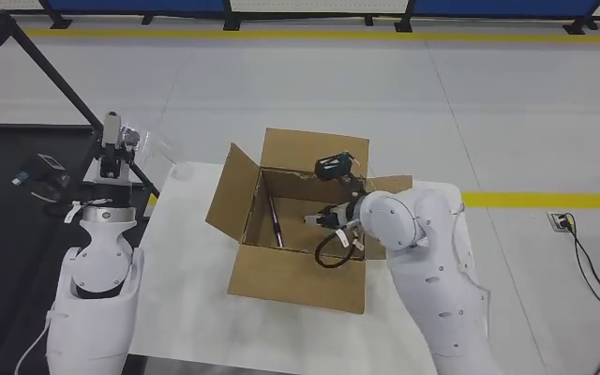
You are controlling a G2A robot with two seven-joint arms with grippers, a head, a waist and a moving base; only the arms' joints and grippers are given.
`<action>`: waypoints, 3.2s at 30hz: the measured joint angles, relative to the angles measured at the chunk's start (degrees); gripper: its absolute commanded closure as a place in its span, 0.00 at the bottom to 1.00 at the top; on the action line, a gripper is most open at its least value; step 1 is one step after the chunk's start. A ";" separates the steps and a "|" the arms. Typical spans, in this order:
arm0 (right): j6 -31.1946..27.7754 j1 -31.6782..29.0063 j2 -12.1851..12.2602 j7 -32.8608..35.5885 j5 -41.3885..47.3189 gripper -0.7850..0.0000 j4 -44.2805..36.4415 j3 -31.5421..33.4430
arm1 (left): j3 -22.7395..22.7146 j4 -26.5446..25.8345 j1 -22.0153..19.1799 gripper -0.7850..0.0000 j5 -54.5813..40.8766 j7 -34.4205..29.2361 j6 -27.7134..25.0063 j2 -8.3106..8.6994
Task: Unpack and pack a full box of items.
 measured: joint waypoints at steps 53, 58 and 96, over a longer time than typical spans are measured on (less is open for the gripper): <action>-5.01 26.09 -20.51 -25.89 20.65 0.00 71.61 -24.86 | 1.13 8.51 -5.61 0.00 0.29 -0.68 1.37 0.40; -4.55 25.83 -20.83 -23.88 20.26 0.00 71.39 -25.12 | 1.30 8.46 -5.63 0.00 0.09 -0.63 1.31 0.40; -8.67 30.31 -14.07 -30.32 16.43 0.00 71.10 -22.60 | 2.94 5.14 -4.59 0.00 0.39 0.57 0.87 0.19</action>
